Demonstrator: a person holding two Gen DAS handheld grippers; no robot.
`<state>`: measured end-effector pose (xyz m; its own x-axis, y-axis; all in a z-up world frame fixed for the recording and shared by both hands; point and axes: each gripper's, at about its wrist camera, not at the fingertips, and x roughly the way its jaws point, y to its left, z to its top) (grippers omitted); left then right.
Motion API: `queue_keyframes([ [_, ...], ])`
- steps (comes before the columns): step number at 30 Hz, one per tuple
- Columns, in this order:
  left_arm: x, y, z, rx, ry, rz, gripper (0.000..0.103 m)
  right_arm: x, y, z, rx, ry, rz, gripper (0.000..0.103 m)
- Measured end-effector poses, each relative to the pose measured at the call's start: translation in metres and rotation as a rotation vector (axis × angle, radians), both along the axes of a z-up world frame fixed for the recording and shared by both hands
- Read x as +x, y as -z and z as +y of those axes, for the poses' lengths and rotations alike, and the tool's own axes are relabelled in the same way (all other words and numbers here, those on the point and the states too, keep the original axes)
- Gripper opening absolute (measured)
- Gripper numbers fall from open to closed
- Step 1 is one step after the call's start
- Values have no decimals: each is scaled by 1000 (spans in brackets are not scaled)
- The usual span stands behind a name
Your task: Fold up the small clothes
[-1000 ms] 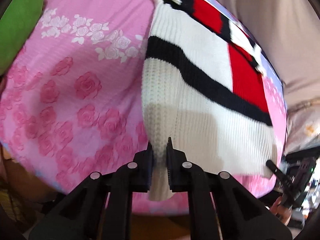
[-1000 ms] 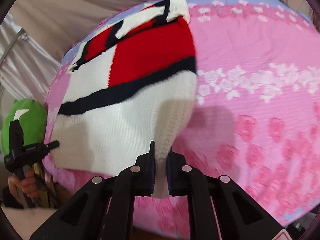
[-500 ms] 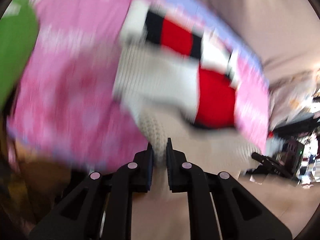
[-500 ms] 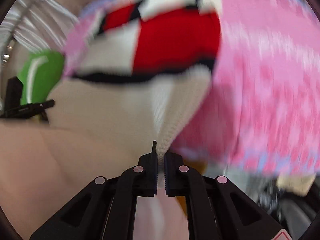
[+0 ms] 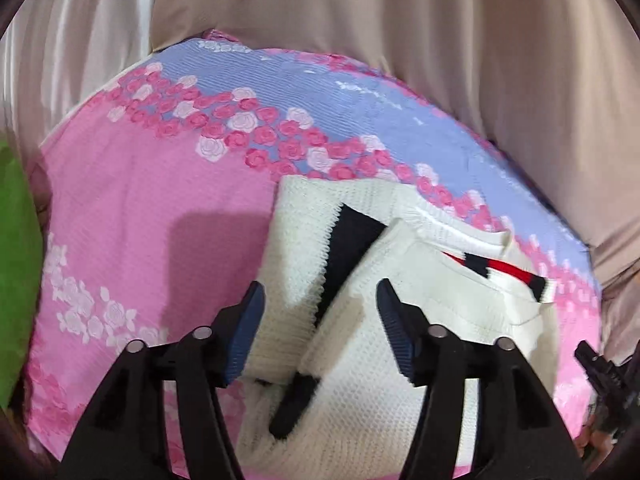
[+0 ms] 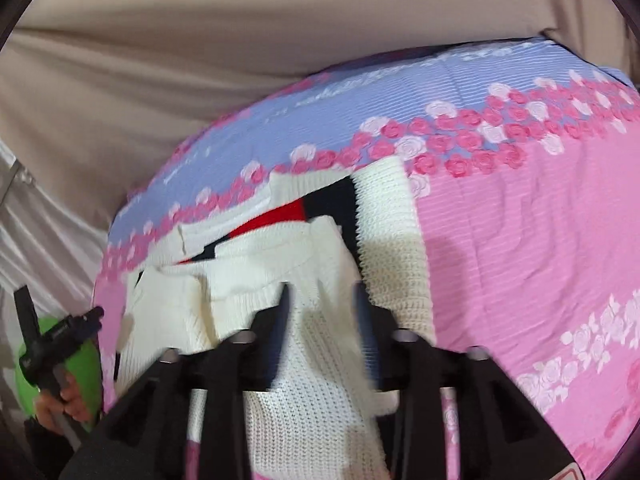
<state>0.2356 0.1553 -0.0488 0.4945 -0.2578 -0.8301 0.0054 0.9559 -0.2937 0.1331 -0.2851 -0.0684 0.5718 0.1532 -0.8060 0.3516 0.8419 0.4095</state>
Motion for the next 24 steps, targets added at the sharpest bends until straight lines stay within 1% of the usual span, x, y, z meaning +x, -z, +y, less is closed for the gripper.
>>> queue_keyframes([
  [2, -12, -4, 6, 14, 22, -11, 75, -12, -2, 2, -29, 4, -11, 57],
  [3, -14, -3, 4, 32, 37, -15, 76, -14, -1, 3, -35, -5, -11, 62],
  [4, -12, 1, -3, 58, 61, -14, 77, -16, 4, 5, -43, -22, 3, 64],
  [7, 0, 10, -21, 103, 102, 1, 77, -7, 19, 10, -79, -62, 57, 64],
  [9, 10, 19, -32, 99, 126, 29, 76, 3, 26, 11, -80, -68, 81, 64],
  [10, 17, 27, -38, 97, 141, 63, 73, 10, 29, 13, -83, -75, 85, 64],
  [11, 21, 33, -43, 93, 152, 93, 58, 16, 30, 15, -89, -86, 81, 64],
  [12, 26, 40, -47, 79, 173, 129, 38, 23, 32, 18, -101, -105, 73, 64],
  [13, 28, 45, -49, 68, 187, 158, 26, 28, 34, 21, -116, -121, 76, 63],
  [14, 28, 45, -48, 75, 186, 168, 7, 33, 38, 22, -126, -136, 93, 53],
  [15, 28, 43, -47, 69, 185, 166, 7, 37, 41, 25, -120, -156, 109, 24],
  [16, 25, 33, -40, 39, 174, 142, 7, 39, 42, 25, -101, -178, 122, 7],
  [17, 24, 24, -34, 24, 164, 124, 6, 39, 41, 24, -90, -184, 125, 7],
  [18, 24, 14, -27, 7, 155, 107, 6, 37, 33, 21, -78, -176, 102, 7],
  [19, 24, 5, -20, -6, 142, 90, 6, 32, 17, 15, -57, -161, 48, 7],
  [21, 34, -9, -6, -28, 93, 70, 6, 29, -9, 1, -54, -127, -22, 6],
  [22, 42, -11, -3, -30, 74, 68, 6, 31, -22, -10, -48, -96, -59, 6],
  [23, 53, -7, -4, -20, 65, 68, 6, 35, -27, -23, -25, -64, -83, 6],
  [24, 63, 0, -7, -2, 69, 75, 7, 40, -26, -32, -5, -45, -90, 6],
])
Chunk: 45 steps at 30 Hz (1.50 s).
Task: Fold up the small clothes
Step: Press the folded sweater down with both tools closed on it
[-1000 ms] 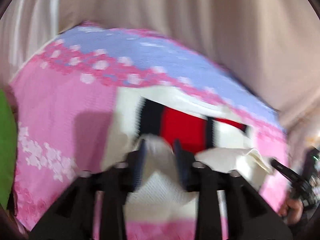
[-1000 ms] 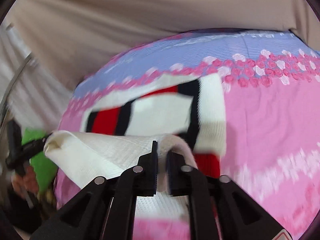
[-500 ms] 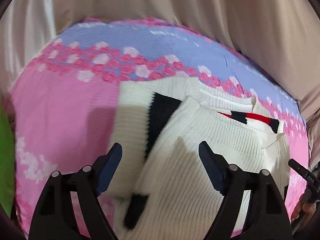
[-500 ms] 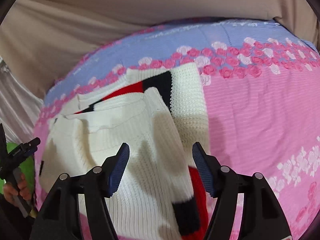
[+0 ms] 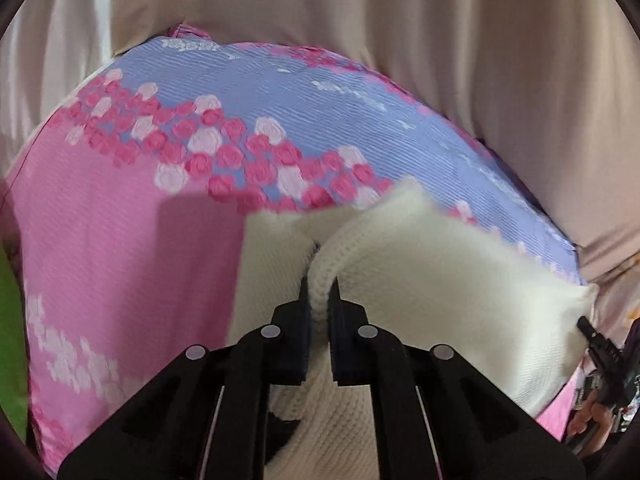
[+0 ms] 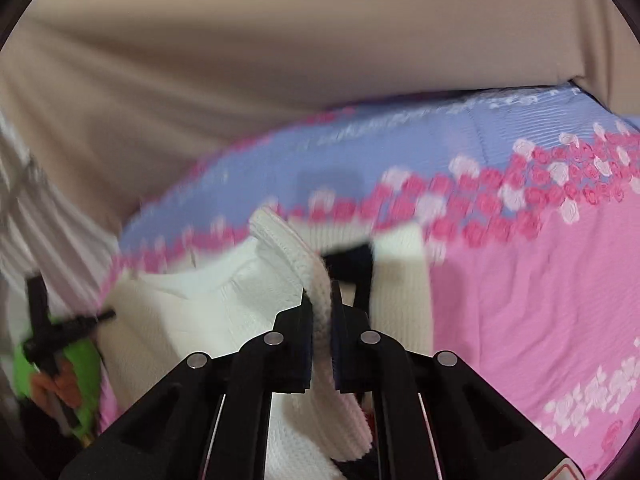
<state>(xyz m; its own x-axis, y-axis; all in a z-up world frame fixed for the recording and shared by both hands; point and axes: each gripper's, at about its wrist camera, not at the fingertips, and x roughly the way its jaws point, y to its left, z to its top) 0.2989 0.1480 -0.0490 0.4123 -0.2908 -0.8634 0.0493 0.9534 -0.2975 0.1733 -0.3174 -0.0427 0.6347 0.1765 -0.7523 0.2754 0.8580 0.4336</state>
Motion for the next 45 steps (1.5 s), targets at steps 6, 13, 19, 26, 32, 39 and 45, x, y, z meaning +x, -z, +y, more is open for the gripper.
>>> queue_keyframes([
  [6, 25, 50, -28, 80, 17, 83, 7, 52, 93, -22, 40, 31, 219, 7],
  [13, 25, 50, -23, 56, -4, 92, 7, 49, 87, -16, 56, 72, 184, 17],
  [19, 25, 50, -29, 80, 5, 89, 7, 58, 85, -4, 15, 27, 192, 42],
  [26, 24, 41, -29, 80, 14, 73, 7, 70, 77, 3, -31, 1, 187, 9],
  [32, 25, 45, -29, 87, 2, 85, 7, 71, 73, -3, -26, 8, 184, 9],
  [39, 26, 45, -32, 103, 8, 88, 7, 69, 77, -5, 6, 19, 175, 9],
  [45, 22, 35, -31, 89, -4, 60, 7, 67, 75, -5, 18, 26, 164, 9],
])
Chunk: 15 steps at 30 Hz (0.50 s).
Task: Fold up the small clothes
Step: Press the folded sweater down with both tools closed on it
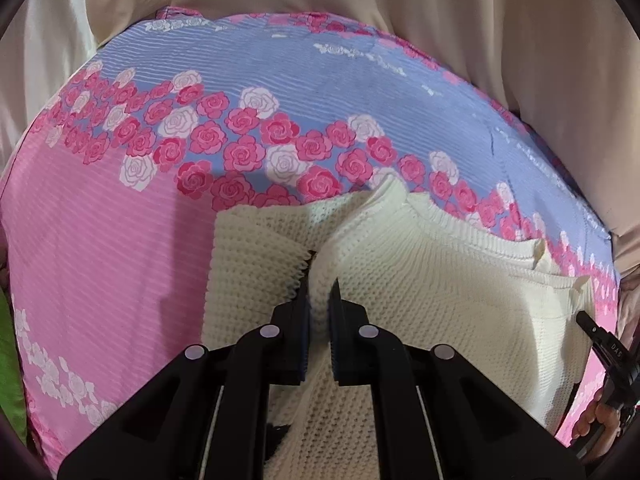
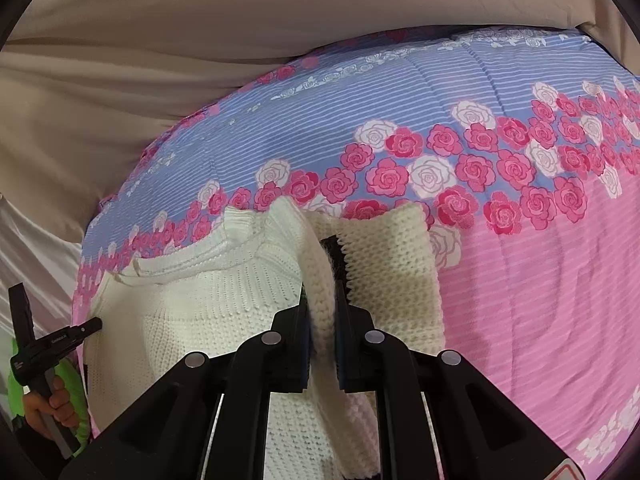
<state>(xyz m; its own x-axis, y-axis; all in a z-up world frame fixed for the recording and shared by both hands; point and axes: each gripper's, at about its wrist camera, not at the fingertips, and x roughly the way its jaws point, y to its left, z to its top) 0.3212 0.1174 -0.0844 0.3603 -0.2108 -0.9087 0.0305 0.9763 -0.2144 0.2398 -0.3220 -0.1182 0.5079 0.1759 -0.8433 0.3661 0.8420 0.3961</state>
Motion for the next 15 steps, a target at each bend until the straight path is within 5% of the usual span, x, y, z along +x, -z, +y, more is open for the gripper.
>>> queue_keyframes([
  [15, -2, -7, 0, 3, -10, -33, 7, -10, -1, -5, 36, 37, -34, 9],
])
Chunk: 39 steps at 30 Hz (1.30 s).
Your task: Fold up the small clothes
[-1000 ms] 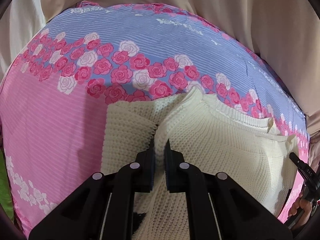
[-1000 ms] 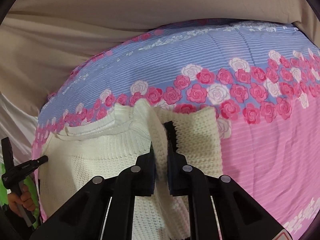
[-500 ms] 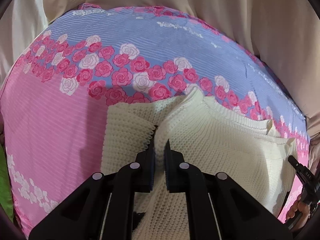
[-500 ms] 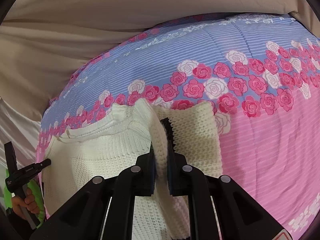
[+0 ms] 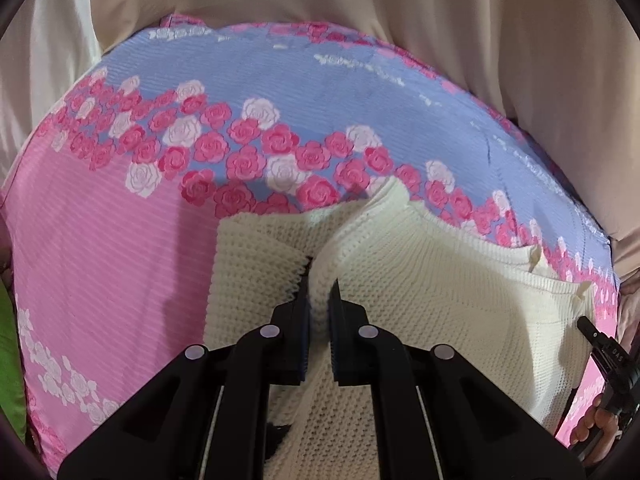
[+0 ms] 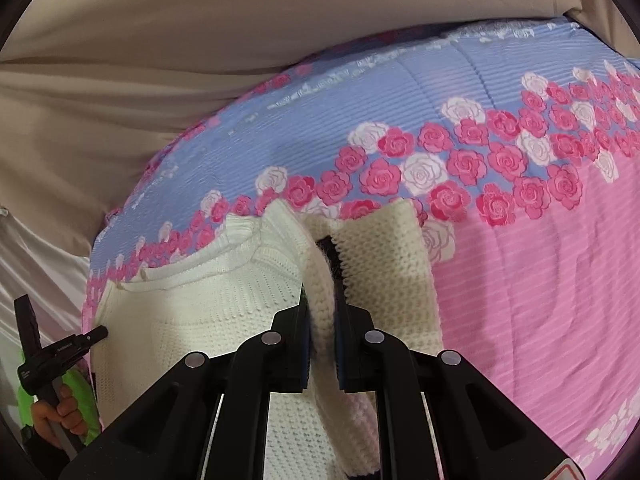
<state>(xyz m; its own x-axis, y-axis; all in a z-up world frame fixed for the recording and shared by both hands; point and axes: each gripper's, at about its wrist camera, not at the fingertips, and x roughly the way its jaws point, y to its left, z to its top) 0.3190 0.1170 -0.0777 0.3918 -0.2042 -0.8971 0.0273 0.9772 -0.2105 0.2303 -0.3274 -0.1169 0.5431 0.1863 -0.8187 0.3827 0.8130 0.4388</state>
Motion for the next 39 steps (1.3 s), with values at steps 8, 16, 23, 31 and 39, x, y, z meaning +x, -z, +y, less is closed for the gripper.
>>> queue_keyframes([
  [8, 18, 25, 2, -1, -28, 87, 10, 14, -1, -22, -32, 28, 22, 9],
  [16, -1, -6, 5, 6, 14, -41, 52, -7, -27, -6, -132, -7, -21, 44],
  [23, 14, 25, -19, 33, 58, 42, 13, 19, 13, 16, -173, -128, 103, 25],
  [31, 33, 26, -7, 49, 25, 47, 7, 13, -17, -11, -86, -50, -6, 7],
  [39, 11, 8, 5, -4, 2, 22, 18, -9, -14, 4, -44, 24, 16, 32],
])
